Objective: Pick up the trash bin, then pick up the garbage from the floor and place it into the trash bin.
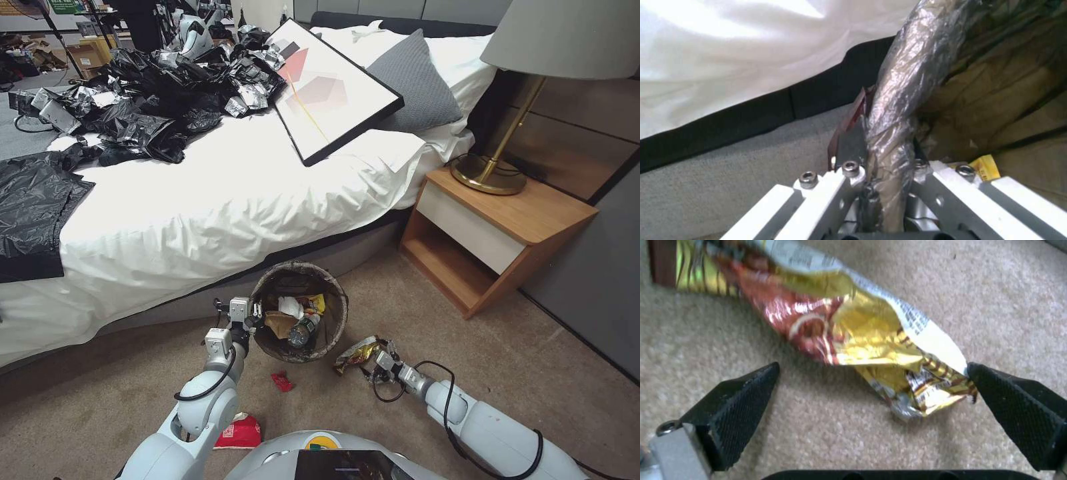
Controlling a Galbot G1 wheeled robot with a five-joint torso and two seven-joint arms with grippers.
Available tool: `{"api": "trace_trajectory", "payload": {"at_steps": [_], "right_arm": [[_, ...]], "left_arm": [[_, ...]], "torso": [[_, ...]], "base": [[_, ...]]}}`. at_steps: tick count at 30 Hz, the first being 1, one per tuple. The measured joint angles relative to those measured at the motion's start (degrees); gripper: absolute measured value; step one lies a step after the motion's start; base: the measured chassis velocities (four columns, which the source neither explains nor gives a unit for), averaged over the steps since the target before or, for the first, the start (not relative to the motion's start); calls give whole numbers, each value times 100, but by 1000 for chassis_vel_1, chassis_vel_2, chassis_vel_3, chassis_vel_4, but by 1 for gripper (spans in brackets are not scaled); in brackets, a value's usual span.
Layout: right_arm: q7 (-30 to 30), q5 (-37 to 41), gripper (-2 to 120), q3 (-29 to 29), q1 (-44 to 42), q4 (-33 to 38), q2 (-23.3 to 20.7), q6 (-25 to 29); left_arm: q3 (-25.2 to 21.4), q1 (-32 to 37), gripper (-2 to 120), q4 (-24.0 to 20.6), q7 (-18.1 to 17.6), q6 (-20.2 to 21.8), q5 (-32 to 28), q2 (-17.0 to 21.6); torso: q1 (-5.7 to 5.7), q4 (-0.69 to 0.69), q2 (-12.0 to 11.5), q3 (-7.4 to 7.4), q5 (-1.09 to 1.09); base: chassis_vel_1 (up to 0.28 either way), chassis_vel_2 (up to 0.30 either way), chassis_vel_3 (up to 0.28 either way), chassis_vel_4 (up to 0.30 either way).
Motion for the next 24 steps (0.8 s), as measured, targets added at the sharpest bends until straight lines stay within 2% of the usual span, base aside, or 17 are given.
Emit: {"api": "trace_trajectory", "payload": {"at_steps": [9, 24], "right_arm": [[69, -85, 100, 23, 159, -251, 101, 9], [346, -89, 100, -56, 381, -285, 176, -66]], "left_arm": [[10, -4, 3, 9, -2, -2, 1, -8], [49, -18, 3, 19, -7, -14, 5, -10]], "torso": [[0, 1, 0, 0, 0], [0, 0, 0, 0, 0]], "base": [[0, 0, 0, 0], [0, 0, 0, 0]]}}
